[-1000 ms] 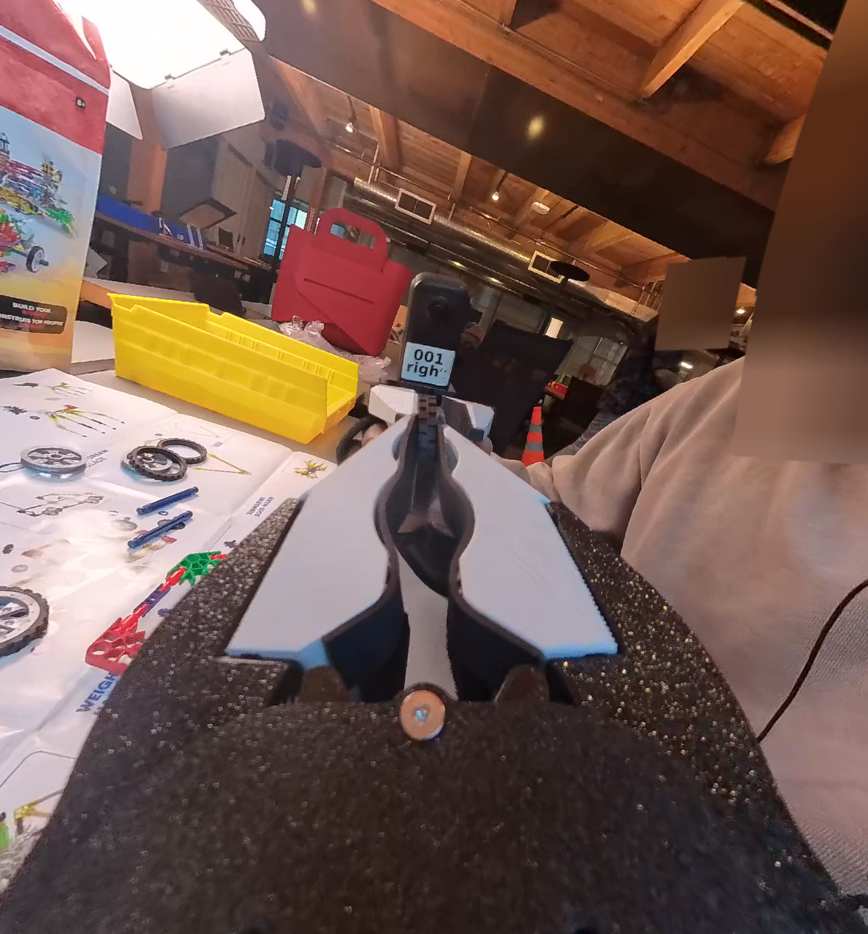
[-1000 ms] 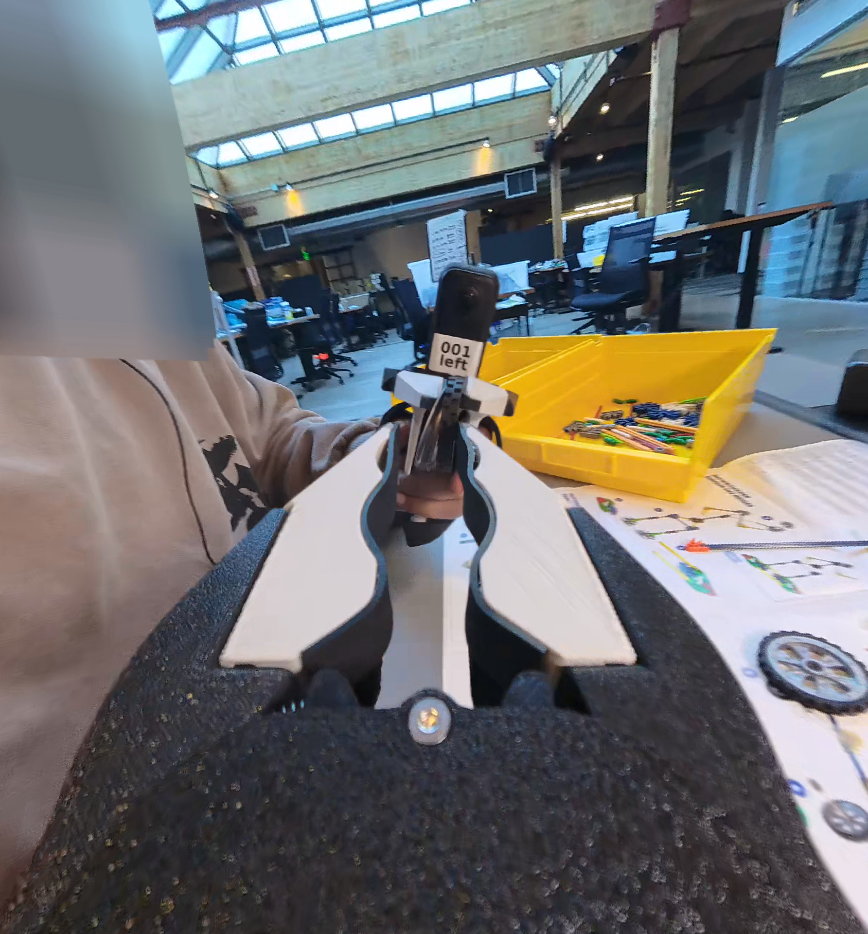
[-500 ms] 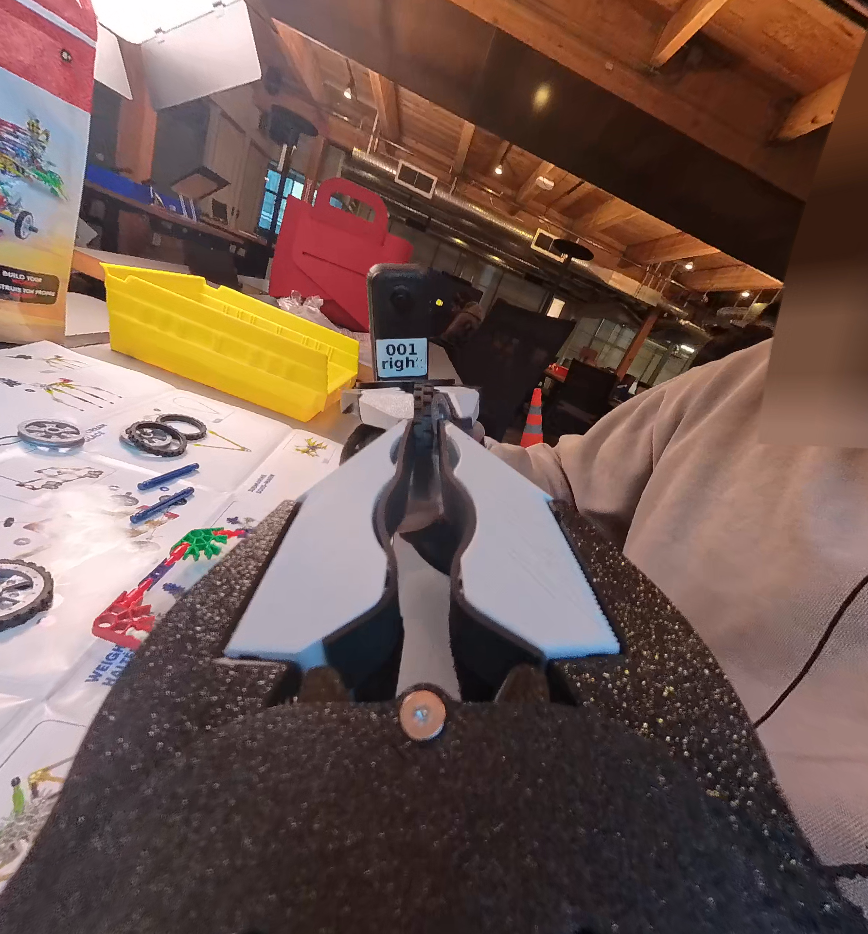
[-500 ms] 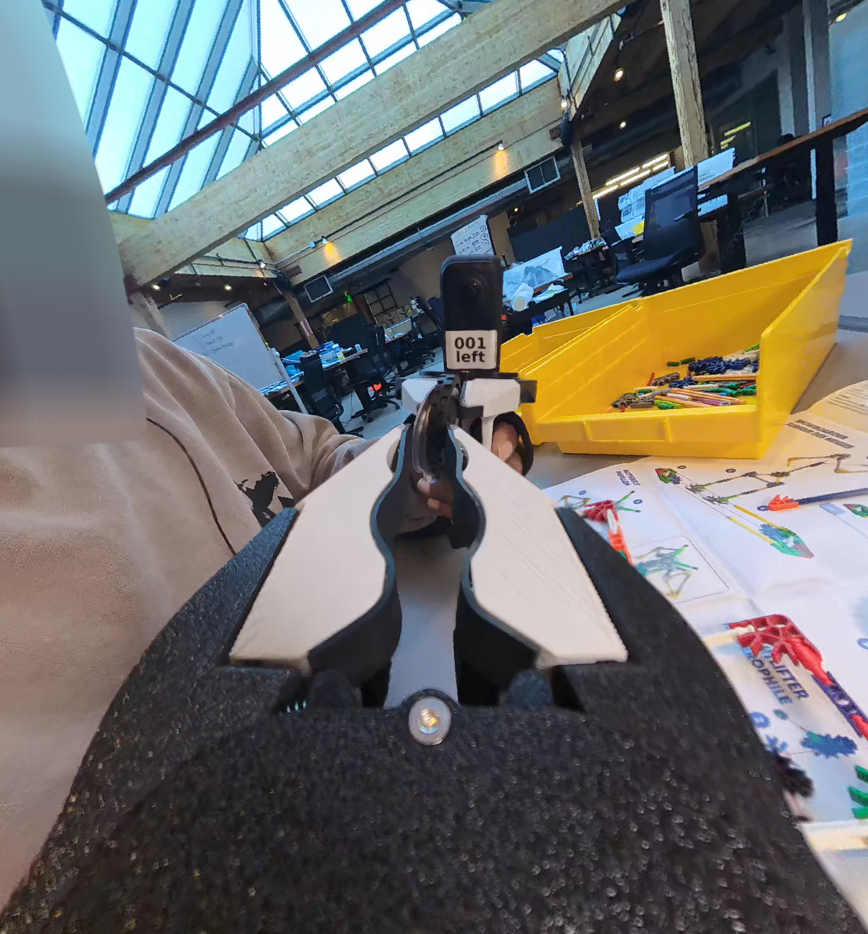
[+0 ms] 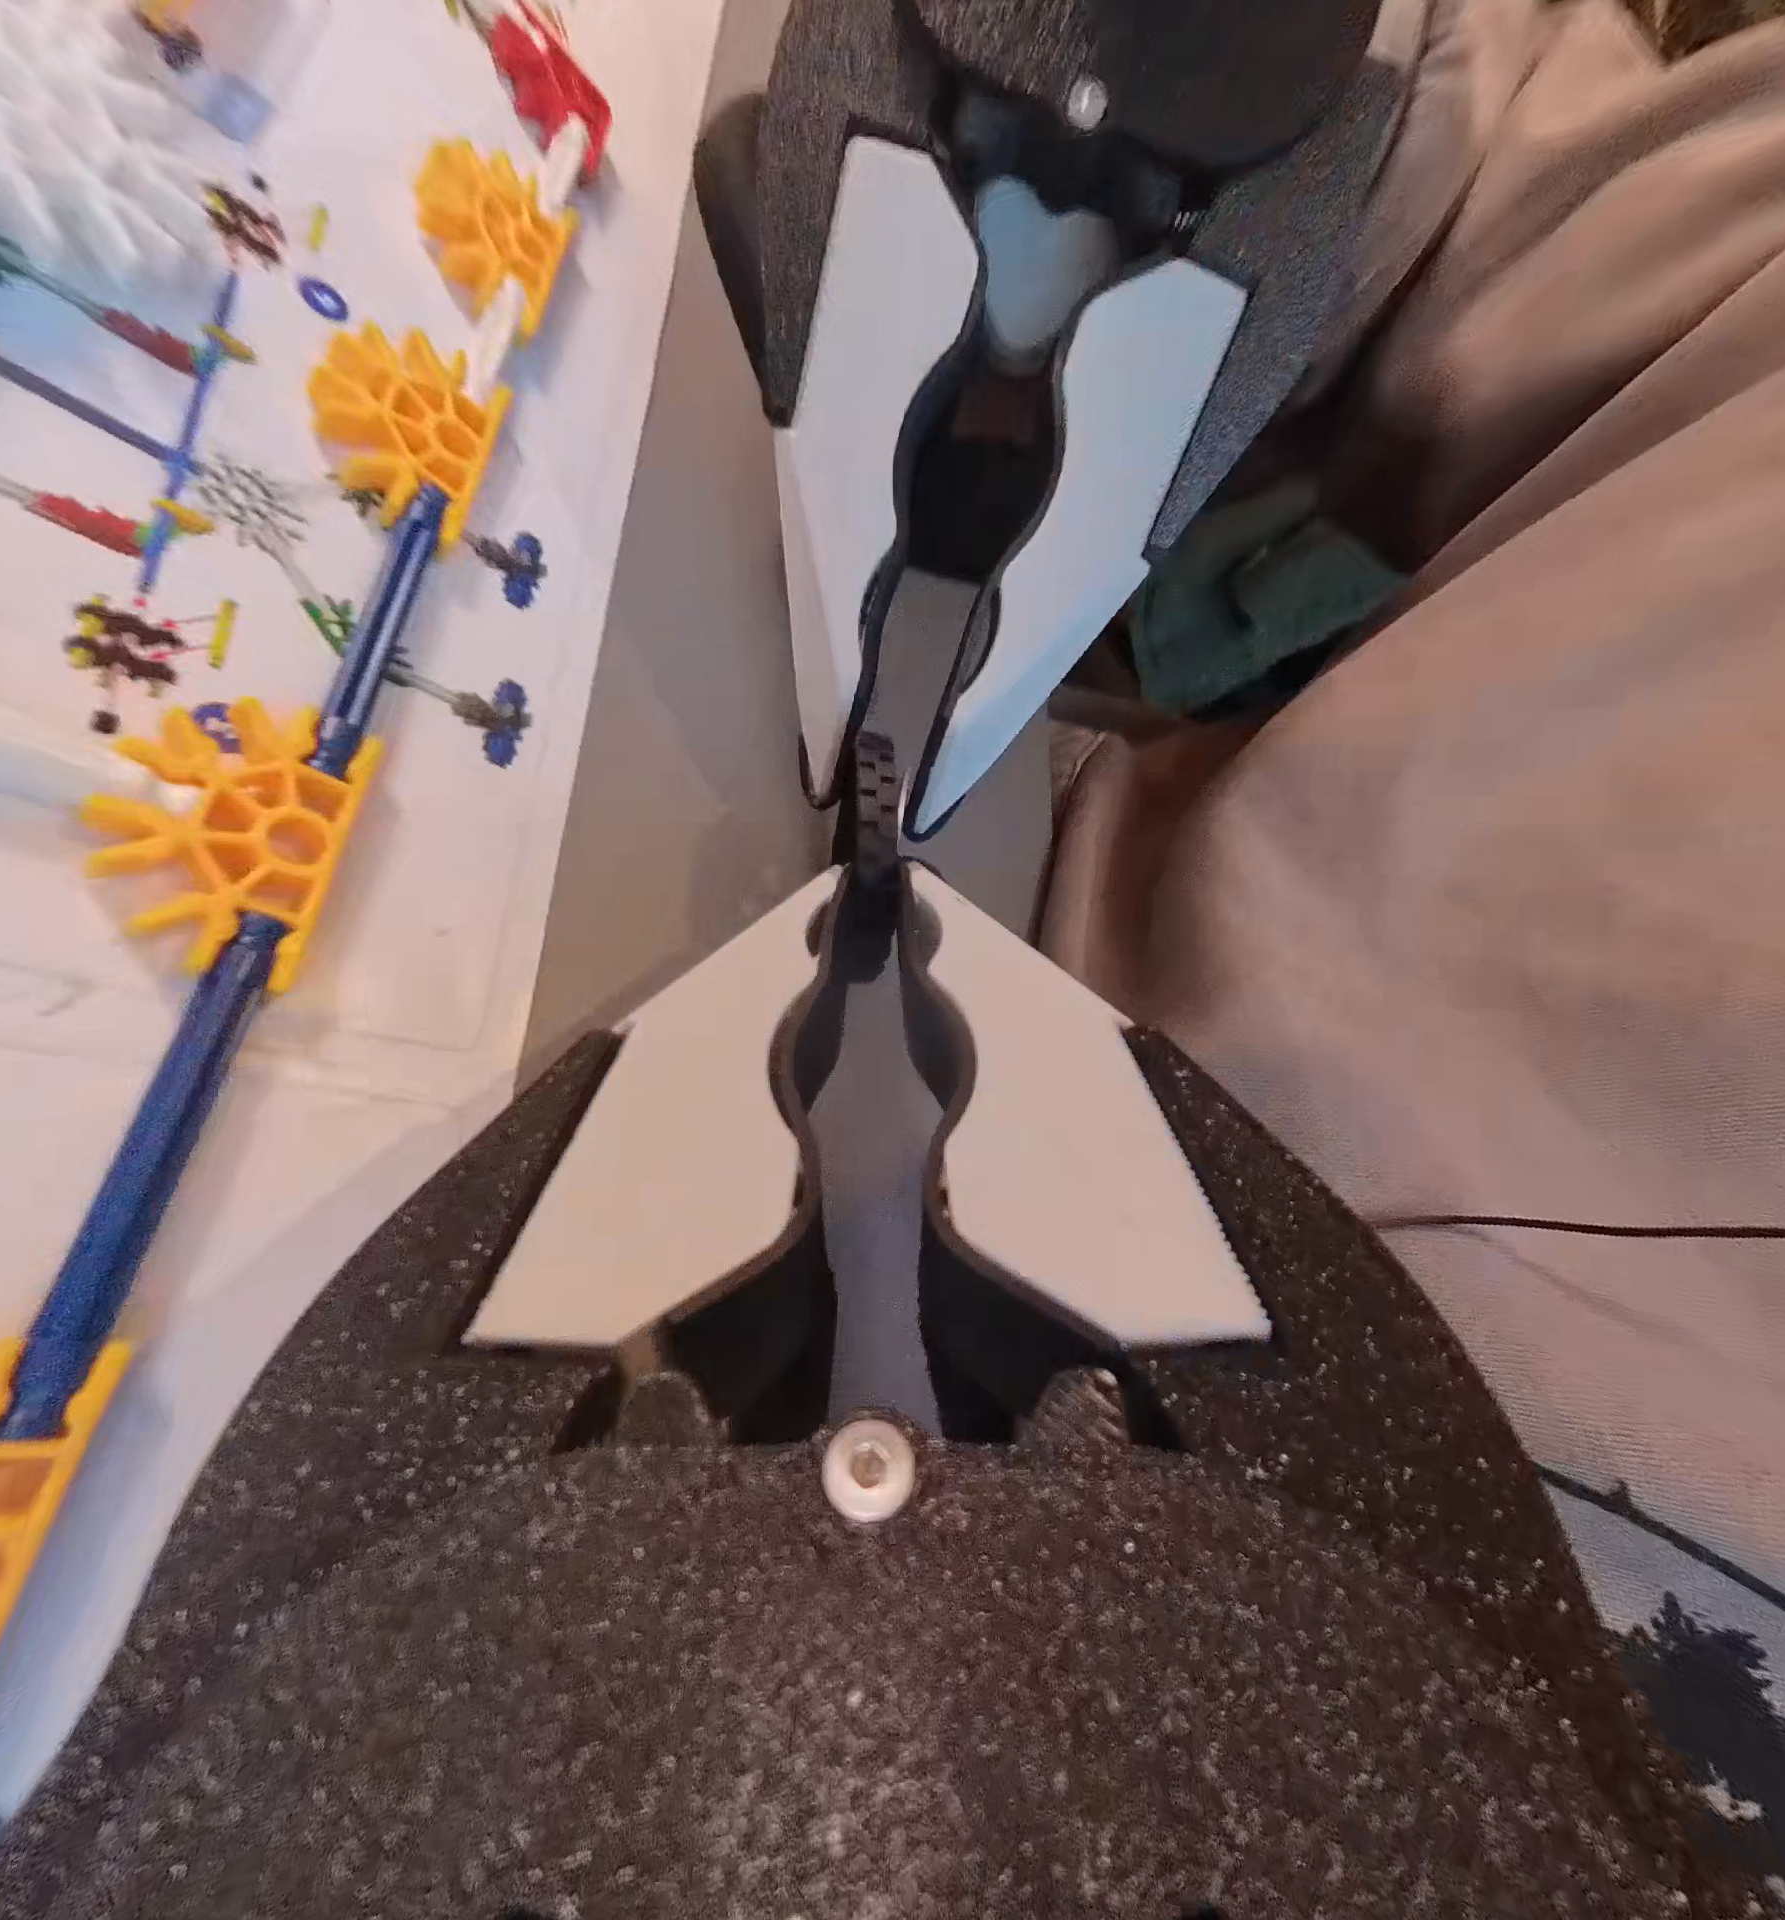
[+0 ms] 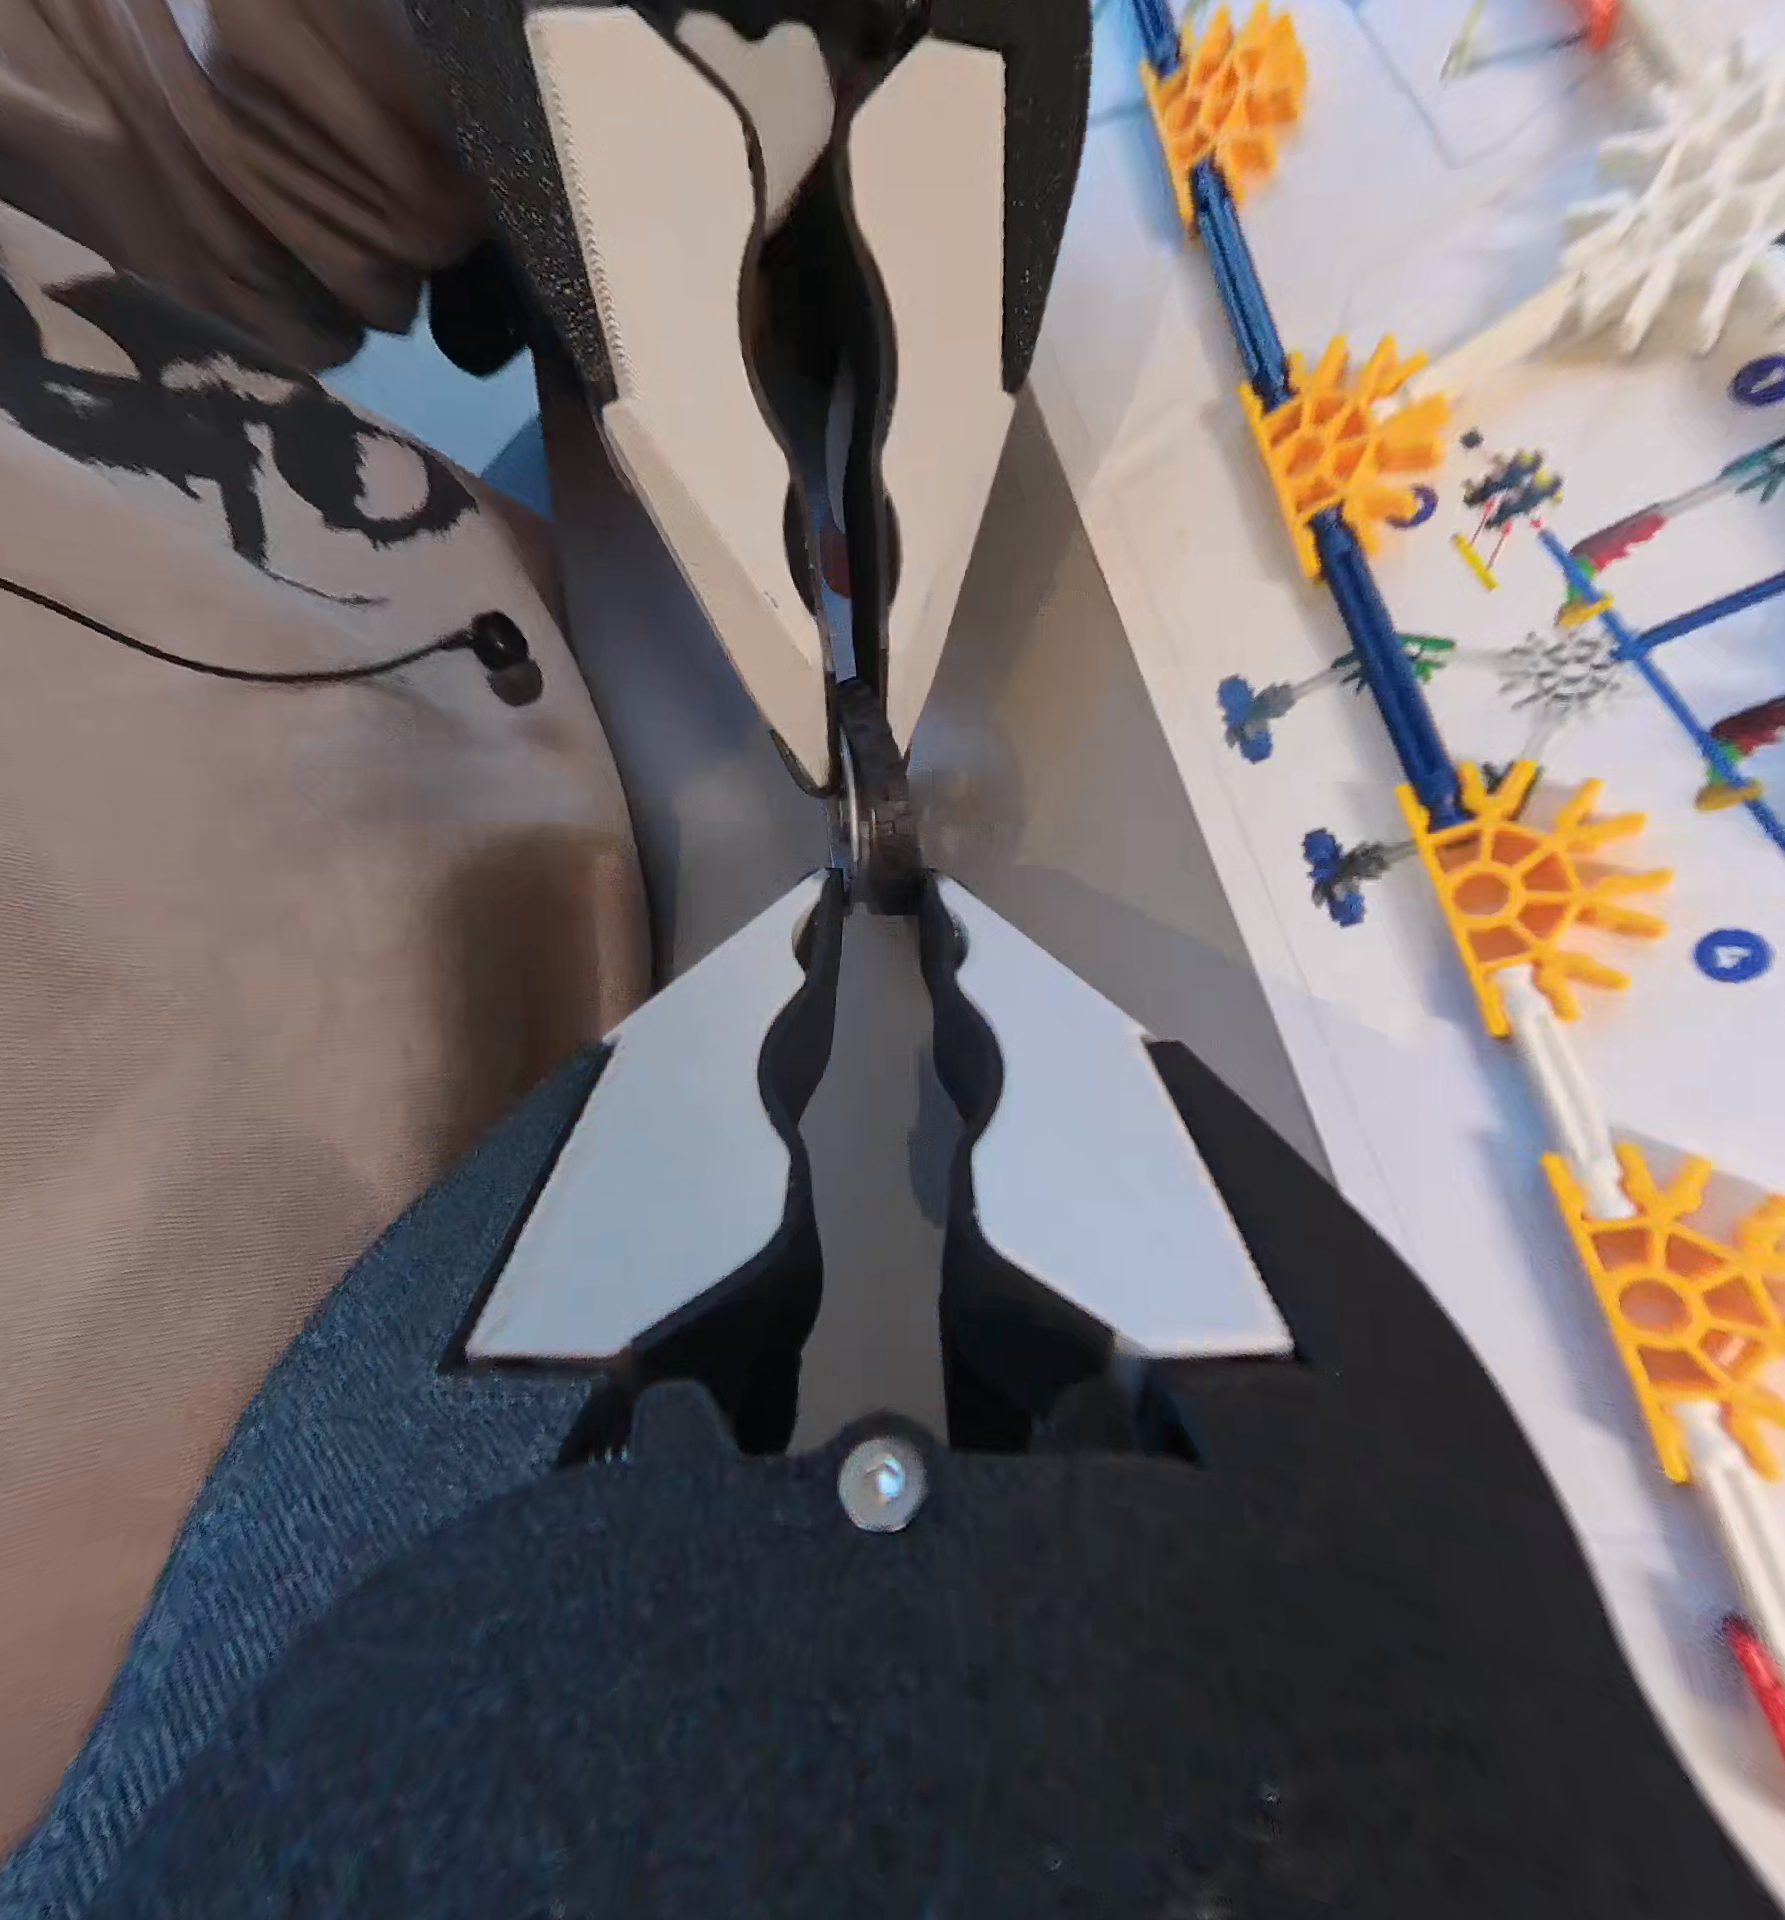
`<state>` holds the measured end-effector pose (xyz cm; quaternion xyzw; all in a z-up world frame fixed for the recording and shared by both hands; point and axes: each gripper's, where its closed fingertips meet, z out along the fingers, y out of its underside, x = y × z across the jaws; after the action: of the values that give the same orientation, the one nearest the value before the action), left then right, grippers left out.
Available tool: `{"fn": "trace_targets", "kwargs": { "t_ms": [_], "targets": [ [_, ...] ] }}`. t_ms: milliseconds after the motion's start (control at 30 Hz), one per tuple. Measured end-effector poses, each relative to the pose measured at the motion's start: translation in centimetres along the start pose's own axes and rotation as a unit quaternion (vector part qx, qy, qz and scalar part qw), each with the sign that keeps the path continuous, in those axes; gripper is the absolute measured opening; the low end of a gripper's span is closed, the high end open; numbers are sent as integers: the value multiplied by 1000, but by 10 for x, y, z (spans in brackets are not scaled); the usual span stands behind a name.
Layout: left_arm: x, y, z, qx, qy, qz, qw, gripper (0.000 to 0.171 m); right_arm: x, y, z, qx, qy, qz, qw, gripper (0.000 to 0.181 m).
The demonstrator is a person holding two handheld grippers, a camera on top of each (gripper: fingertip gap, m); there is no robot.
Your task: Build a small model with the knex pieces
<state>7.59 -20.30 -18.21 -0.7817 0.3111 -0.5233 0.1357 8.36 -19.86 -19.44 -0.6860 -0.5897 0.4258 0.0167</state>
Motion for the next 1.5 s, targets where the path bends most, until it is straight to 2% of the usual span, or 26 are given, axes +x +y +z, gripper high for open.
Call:
{"fn": "trace_targets", "kwargs": {
  "t_ms": [100,233,367,433,500,633,767,833,900,967,1133,1200,1300,1500],
  "targets": [
    [-3,-2,7,-28,-10,14,999,4,5,6,-2,-19,36,-5,999,16],
    [-13,-6,5,-50,-47,48,997,6,16,-13,-14,22,99,-56,993,24],
    [-31,-13,-1,-57,-140,108,983,9,18,-17,-13,4,164,-155,974,24],
    [-38,-13,-4,-64,-178,129,973,10,30,-15,-9,-24,214,-188,958,15],
    [-45,-11,-8,-83,-221,166,957,10,30,-16,-5,-33,213,-201,956,8],
    [-46,-15,-17,-70,-252,211,942,16,31,-16,-4,-43,196,-180,963,8],
    [-22,-11,-13,-37,-168,215,961,20,31,-16,-4,-45,200,-174,963,8],
    [-30,-3,-7,-57,-183,226,955,19,31,-17,-4,-44,198,-174,964,8],
    [-35,-4,-9,-59,-211,242,945,2,26,-25,-8,-23,186,-192,963,10],
    [-37,-4,-9,-63,-227,255,938,0,7,-32,-12,-11,154,-218,964,9],
    [-37,-4,-9,-62,-235,266,933,0,10,-10,-4,-106,174,-273,940,6],
    [-37,-4,-9,-56,-231,261,936,0,12,-7,-1,-121,174,-281,936,5],
    [-37,-4,-9,-47,-223,253,940,0,12,-6,0,-138,168,-274,937,4],
    [-35,-3,-10,-47,-216,277,935,1,12,-5,2,-123,138,-183,965,3]
  ]
}}
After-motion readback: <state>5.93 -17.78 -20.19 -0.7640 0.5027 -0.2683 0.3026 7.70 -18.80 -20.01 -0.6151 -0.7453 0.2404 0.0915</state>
